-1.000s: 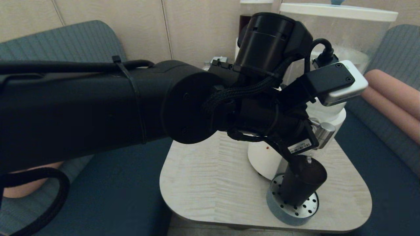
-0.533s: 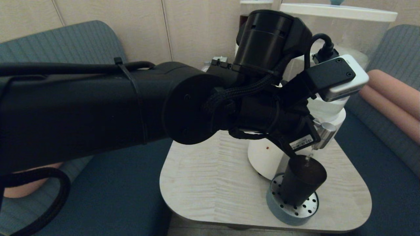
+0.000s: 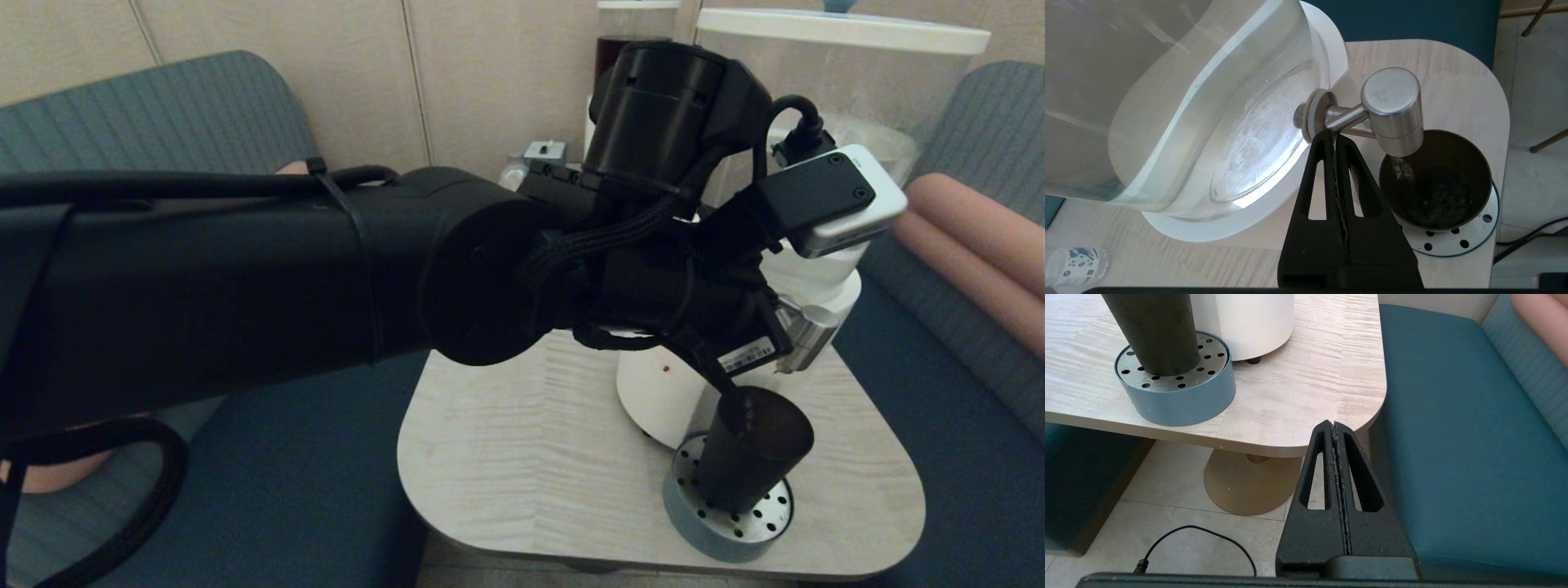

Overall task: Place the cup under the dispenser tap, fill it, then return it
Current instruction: Turn off the faucet

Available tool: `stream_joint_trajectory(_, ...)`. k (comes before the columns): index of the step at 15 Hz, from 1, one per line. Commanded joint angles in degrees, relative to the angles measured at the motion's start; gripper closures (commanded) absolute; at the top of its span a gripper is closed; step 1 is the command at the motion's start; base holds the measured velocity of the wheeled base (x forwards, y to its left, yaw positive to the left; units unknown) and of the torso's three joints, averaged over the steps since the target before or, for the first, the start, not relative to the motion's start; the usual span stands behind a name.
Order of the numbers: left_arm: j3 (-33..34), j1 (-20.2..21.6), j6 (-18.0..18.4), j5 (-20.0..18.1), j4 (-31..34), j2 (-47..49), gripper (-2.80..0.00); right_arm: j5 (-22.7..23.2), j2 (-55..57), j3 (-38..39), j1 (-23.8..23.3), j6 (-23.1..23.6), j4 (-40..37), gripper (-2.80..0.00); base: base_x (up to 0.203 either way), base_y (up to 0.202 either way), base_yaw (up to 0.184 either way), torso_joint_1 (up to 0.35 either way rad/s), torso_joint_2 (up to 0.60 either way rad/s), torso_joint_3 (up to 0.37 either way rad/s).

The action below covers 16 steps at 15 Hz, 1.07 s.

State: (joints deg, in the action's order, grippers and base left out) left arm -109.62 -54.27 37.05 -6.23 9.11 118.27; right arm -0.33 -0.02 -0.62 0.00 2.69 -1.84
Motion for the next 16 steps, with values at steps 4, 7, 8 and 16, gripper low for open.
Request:
stream_joint_trajectory(4,0.0,0.0,0.3,-0.1,-3.0,1.3,0.00,0.0,0.0,0.0,0.0,0.0,0.0,0.00,0.000,0.000,0.000,0.000,0.00,0.000)
stream_joint_trajectory(7,0.2,0.0,0.3,-0.2,-4.2,1.4,0.00,0.0,0.0,0.0,0.0,0.0,0.0,0.00,0.000,0.000,0.000,0.000,0.00,0.000)
stream_joint_trajectory(8,0.4,0.0,0.4,-0.3,-4.6,1.4,0.00,0.0,0.0,0.0,0.0,0.0,0.0,0.00,0.000,0.000,0.000,0.000,0.00,0.000)
stream_joint_trajectory(16,1.9,0.0,0.6,-0.1,-6.7,0.7,0.00,0.0,0.0,0.0,0.0,0.0,0.0,0.00,0.000,0.000,0.000,0.000,0.00,0.000)
